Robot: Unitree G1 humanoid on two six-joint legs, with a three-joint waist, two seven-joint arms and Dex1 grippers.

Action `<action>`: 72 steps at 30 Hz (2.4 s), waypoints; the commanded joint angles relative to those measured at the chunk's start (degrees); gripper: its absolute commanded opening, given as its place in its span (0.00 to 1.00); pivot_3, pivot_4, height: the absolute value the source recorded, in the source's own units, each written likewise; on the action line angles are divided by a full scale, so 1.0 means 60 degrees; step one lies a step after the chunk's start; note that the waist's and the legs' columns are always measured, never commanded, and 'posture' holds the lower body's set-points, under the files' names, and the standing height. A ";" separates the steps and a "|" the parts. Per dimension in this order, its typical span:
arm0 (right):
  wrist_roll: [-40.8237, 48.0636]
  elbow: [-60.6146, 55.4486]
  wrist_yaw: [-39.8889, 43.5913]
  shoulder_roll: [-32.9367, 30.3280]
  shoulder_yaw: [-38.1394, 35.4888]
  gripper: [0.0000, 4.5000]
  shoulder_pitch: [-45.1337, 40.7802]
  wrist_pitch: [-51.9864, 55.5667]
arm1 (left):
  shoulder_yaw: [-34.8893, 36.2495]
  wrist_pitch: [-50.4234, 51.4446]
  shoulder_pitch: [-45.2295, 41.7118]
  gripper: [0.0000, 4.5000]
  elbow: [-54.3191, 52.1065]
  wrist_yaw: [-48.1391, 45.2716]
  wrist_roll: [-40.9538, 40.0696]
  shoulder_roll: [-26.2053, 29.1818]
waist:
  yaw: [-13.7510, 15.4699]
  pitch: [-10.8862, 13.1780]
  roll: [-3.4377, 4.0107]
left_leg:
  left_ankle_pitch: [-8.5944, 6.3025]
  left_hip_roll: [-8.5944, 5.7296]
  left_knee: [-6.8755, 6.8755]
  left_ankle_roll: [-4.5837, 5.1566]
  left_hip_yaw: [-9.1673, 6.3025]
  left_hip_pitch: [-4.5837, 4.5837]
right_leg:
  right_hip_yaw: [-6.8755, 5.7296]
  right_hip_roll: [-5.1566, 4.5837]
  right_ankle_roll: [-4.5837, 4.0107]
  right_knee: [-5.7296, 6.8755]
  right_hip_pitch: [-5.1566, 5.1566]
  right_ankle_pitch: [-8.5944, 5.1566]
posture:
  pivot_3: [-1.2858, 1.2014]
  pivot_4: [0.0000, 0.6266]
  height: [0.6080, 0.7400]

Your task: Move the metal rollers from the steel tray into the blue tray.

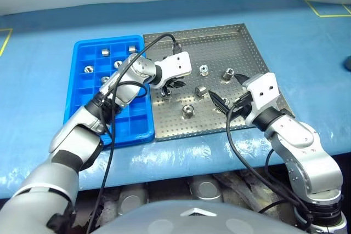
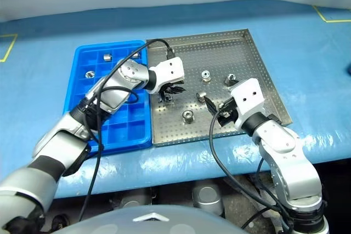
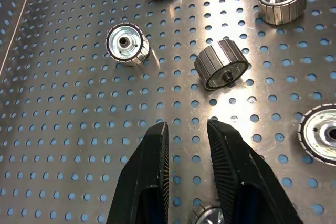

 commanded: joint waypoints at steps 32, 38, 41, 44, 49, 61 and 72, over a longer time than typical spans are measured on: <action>-0.0555 0.0360 -0.0680 0.0948 0.0429 1.00 0.0099 -0.1254 | -0.0517 -0.2023 -0.0884 0.92 0.1014 -0.3469 0.2455 0.1357 | -0.0761 0.0001 0.0000 | -0.0005 -0.0002 0.0001 0.0008 0.0004 -0.0001 | 0.0010 -0.0002 0.0019 0.0015 -0.0005 -0.0011 | 0.38 0.24 1.00; -0.0548 0.0484 -0.0640 0.0935 0.0402 1.00 -0.0006 -0.1337 | -0.0637 -0.2086 -0.0628 0.92 0.1033 -0.3689 0.2626 0.1258 | -0.0810 0.0000 0.0001 | -0.0005 -0.0002 0.0004 0.0009 0.0004 0.0000 | 0.0010 -0.0003 0.0020 0.0016 -0.0003 -0.0012 | 0.38 0.24 1.00; -0.0550 0.0541 -0.0629 0.0927 0.0406 1.00 -0.0060 -0.1345 | -0.0663 -0.2111 -0.0522 0.92 0.1161 -0.3783 0.2730 0.1205 | -0.0854 0.0000 0.0001 | -0.0005 -0.0002 0.0006 0.0009 0.0004 0.0002 | 0.0010 -0.0003 0.0020 0.0026 -0.0004 -0.0012 | 0.38 0.24 1.00; -0.0556 0.0555 -0.0640 0.0939 0.0408 1.00 -0.0063 -0.1355 | -0.0663 -0.2148 -0.0413 0.92 0.1219 -0.3848 0.2879 0.1267 | -0.0894 0.0000 0.0000 | -0.0005 -0.0002 0.0010 0.0009 0.0004 0.0001 | 0.0012 -0.0002 0.0020 0.0033 -0.0006 -0.0012 | 0.38 0.24 1.00; -0.0554 0.0602 -0.0679 0.0985 0.0362 1.00 -0.0045 -0.1392 | -0.0605 -0.2138 -0.0273 0.92 0.1282 -0.3842 0.2984 0.1303 | -0.0895 0.0000 0.0001 | -0.0005 -0.0003 0.0019 0.0009 0.0004 0.0001 | 0.0013 -0.0002 0.0021 0.0040 -0.0005 -0.0012 | 0.38 0.24 1.00; -0.0590 0.0701 -0.0611 0.0961 0.0442 1.00 -0.0114 -0.1449 | 0.0063 -0.1766 -0.0047 0.92 0.1246 -0.4058 0.2091 0.0703 | -0.0916 0.0000 0.0000 | -0.0006 -0.0004 0.0037 0.0010 0.0008 0.0006 | 0.0019 -0.0001 0.0024 0.0065 -0.0006 -0.0014 | 0.39 0.24 1.00; -0.0618 0.0704 -0.0745 0.1064 0.0313 1.00 -0.0136 -0.1429 | 0.0033 -0.1994 -0.0253 0.92 0.1717 -0.3635 0.2533 0.1027 | -0.0925 0.0000 0.0001 | -0.0006 -0.0003 0.0042 0.0010 0.0013 0.0022 | 0.0028 0.0001 0.0024 0.0085 -0.0004 -0.0015 | 0.39 0.24 1.00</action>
